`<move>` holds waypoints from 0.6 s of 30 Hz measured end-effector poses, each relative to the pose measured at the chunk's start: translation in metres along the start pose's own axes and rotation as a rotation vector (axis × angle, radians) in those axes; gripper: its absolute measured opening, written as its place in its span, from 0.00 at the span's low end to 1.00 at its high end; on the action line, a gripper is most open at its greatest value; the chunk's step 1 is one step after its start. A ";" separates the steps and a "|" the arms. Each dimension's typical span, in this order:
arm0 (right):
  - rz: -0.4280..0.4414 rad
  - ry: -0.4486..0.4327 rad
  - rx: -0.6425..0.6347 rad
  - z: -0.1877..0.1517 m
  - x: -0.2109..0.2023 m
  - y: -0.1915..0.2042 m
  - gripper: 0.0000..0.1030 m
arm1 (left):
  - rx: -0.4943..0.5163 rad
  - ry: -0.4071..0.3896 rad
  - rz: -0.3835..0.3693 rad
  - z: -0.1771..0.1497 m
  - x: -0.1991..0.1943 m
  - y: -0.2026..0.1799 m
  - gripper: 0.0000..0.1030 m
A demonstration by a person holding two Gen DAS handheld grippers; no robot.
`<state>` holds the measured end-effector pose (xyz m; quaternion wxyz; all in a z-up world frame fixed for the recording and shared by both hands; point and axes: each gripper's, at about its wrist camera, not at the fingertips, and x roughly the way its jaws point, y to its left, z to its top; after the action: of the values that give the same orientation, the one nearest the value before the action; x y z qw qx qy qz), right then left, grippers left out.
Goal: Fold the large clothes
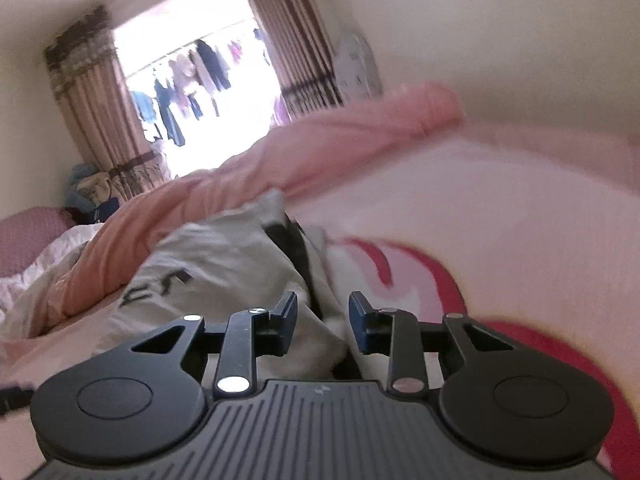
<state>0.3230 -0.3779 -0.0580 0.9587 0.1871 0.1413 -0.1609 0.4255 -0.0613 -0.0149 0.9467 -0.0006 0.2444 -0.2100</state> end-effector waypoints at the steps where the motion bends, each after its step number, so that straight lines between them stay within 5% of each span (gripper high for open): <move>1: 0.021 -0.008 -0.034 0.001 0.000 0.008 0.36 | -0.003 -0.005 -0.014 0.003 0.004 -0.003 0.72; 6: 0.036 0.103 -0.101 -0.005 0.031 0.024 0.27 | -0.039 0.052 -0.105 0.001 0.035 -0.019 0.71; 12: 0.004 0.206 -0.073 -0.028 0.060 0.004 0.09 | -0.140 0.251 -0.132 -0.036 0.088 -0.008 0.72; 13: 0.006 0.198 -0.087 -0.032 0.057 0.004 0.09 | -0.201 0.216 -0.159 -0.043 0.088 0.001 0.73; 18: 0.009 0.195 -0.093 -0.030 0.052 0.002 0.09 | -0.146 0.206 -0.169 -0.042 0.089 -0.004 0.73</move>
<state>0.3647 -0.3775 -0.1018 0.9488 0.1579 0.2403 -0.1308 0.4750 -0.0957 -0.0928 0.8931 -0.0683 0.3538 -0.2694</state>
